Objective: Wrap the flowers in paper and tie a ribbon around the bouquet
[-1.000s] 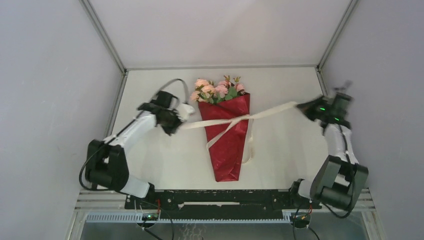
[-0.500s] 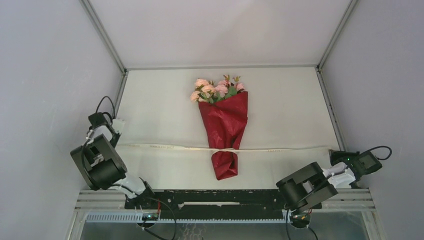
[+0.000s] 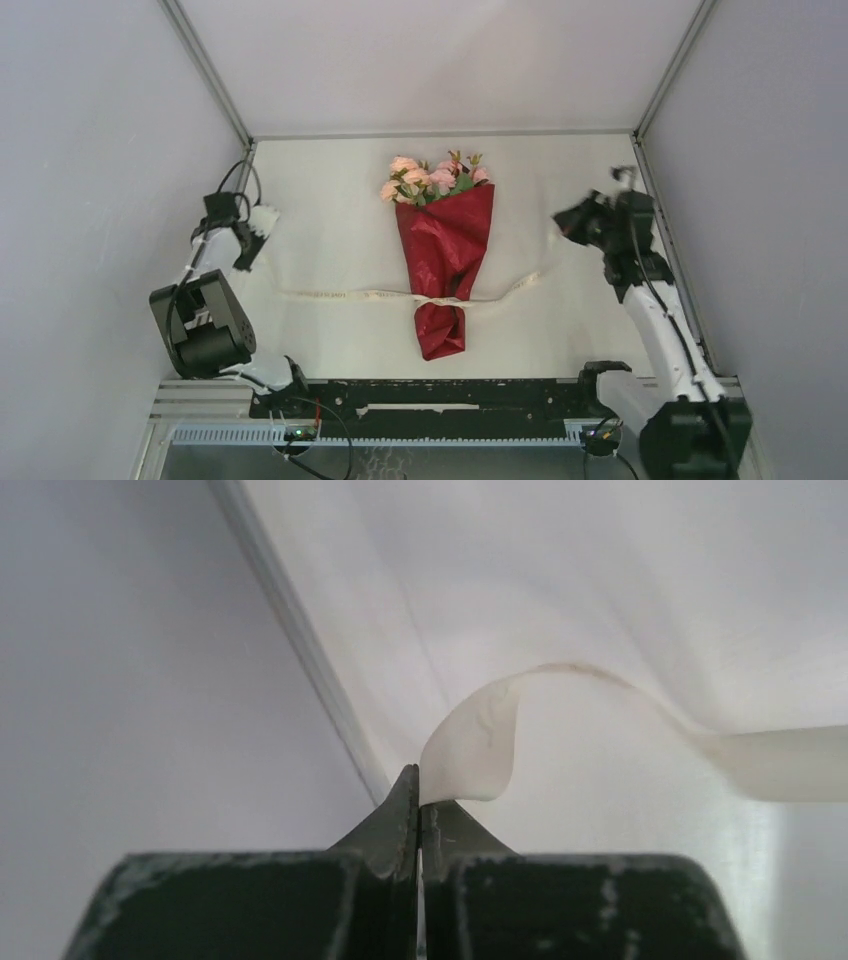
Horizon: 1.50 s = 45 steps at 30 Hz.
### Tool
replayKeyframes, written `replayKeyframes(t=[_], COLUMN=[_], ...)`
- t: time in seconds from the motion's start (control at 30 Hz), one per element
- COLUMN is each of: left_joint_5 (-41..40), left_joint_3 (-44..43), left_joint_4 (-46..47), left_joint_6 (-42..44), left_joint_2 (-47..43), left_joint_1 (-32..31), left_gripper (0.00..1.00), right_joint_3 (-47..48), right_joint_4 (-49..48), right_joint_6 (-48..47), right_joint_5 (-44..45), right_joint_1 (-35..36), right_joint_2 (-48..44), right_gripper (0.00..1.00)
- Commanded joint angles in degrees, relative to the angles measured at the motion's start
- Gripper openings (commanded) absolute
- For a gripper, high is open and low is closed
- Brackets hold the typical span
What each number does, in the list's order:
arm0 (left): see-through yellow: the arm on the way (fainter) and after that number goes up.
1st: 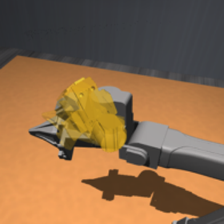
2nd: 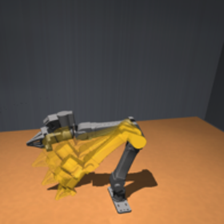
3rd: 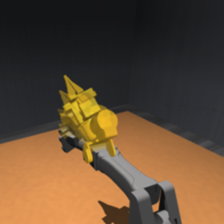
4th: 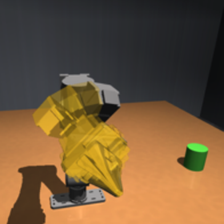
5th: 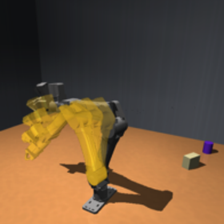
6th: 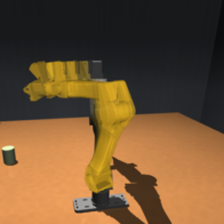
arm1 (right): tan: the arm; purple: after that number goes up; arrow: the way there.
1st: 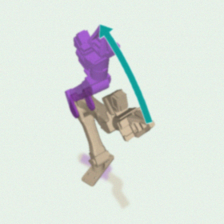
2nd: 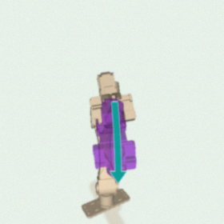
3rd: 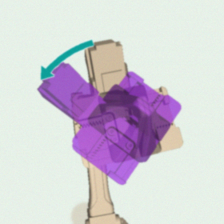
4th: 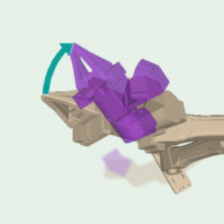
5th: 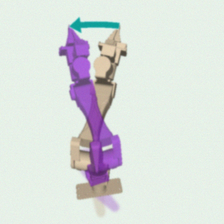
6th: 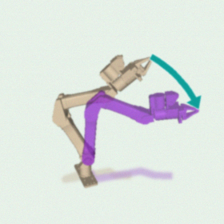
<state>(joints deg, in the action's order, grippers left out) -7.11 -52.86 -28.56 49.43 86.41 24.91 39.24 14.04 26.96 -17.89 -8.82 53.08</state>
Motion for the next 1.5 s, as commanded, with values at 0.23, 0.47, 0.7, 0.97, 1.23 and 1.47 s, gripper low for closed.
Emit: replayKeyframes(t=[0.23,0.47,0.7,0.97,1.23,1.47], left_joint_5=[36.44,72.95,67.48,69.22,74.2,72.34], left_joint_3=[-22.78,-22.1,-20.68,-22.89,-21.84,-21.74], left_joint_4=[-29.72,-5.3,16.01,27.97,28.29,30.68], left_joint_6=[1.47,-23.68,-37.92,-48.99,-50.71,-54.4], left_joint_2=[-7.9,-14.99,-10.92,-4.47,-4.73,-4.66], left_joint_1=[-24.32,-31.95,-45.54,-49.56,-50.71,-50.83], left_gripper=[0.93,1.0,1.0,1.0,0.78,0.0], right_joint_3=[34.41,36.07,36.0,35.64,34.7,34.18], right_joint_4=[0.46,-14.93,-18.22,-20.54,-19.25,-15.69], right_joint_6=[-13.88,-4.27,-2.52,-0.25,-1.44,-2.14], right_joint_5=[-5.99,-17.55,-19.52,-21.65,-20.92,-20.56], right_joint_1=[41.21,43.26,45.17,45.74,45.49,44.06], right_joint_2=[18.66,19.09,18.13,16.8,15.58,15.63], right_gripper=[0.0,0.0,0.0,0.0,0.0,0.18])
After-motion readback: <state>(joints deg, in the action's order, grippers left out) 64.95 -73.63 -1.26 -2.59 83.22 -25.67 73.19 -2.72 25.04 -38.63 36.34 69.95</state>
